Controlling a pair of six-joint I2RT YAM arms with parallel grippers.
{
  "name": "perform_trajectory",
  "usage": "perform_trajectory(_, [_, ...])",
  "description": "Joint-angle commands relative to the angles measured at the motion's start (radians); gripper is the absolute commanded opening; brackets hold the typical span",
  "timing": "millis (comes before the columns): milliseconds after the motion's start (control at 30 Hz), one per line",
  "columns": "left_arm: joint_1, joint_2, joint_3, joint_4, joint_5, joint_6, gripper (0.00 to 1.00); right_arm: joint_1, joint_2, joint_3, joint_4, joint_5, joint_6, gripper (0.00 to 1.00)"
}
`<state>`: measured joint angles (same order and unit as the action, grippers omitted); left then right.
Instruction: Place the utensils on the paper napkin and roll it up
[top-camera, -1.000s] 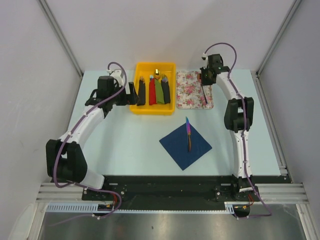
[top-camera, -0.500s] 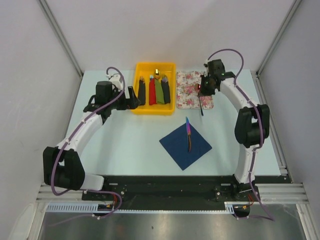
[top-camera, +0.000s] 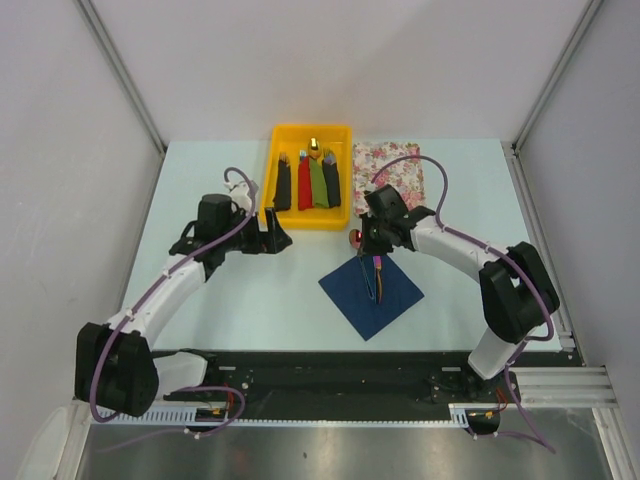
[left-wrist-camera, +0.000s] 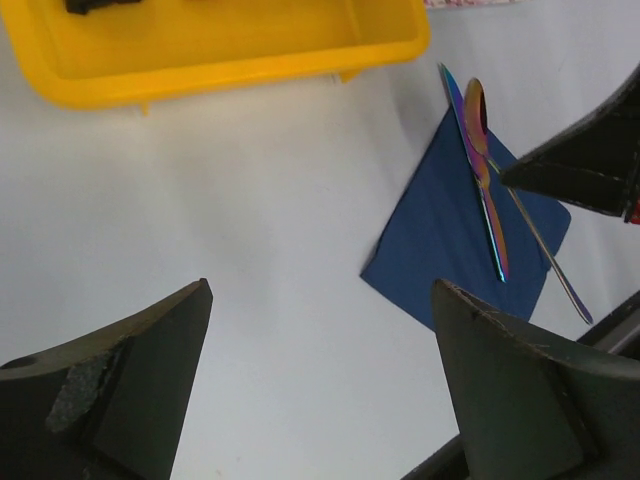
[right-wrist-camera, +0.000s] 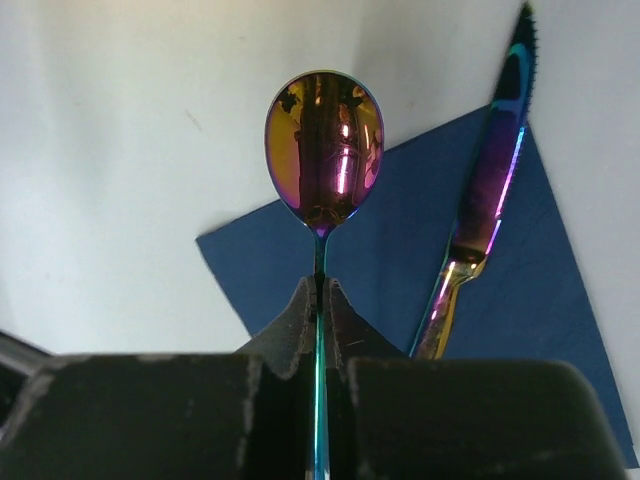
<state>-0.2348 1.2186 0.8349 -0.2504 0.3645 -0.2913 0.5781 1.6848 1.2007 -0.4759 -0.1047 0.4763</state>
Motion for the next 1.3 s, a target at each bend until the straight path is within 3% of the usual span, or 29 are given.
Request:
perform_trajectory(0, [-0.049,-0.045,-0.04,0.029,0.034,-0.049,0.95,0.012,-0.016,-0.001,0.122,0.154,0.047,0.0])
perform_trajectory(133, [-0.109,-0.044,-0.094,0.103,0.073,-0.126,0.88,0.009,0.026,-0.013,0.109,0.172,0.091,0.0])
perform_trajectory(533, [-0.291,0.114,-0.125,0.316,0.159,-0.275,0.48,0.016,0.029,-0.079,0.135,0.204,0.108,0.0])
perform_trajectory(767, [-0.324,0.297,-0.037,0.375,0.195,-0.358,0.12,0.002,0.05,-0.098,0.16,0.237,0.102,0.0])
perform_trajectory(867, [-0.33,0.361,-0.002,0.385,0.203,-0.381,0.06,-0.001,0.065,-0.099,0.171,0.258,0.097,0.0])
perform_trajectory(1267, [-0.348,0.459,0.05,0.352,0.174,-0.384,0.0,-0.008,0.116,-0.092,0.171,0.27,0.119,0.0])
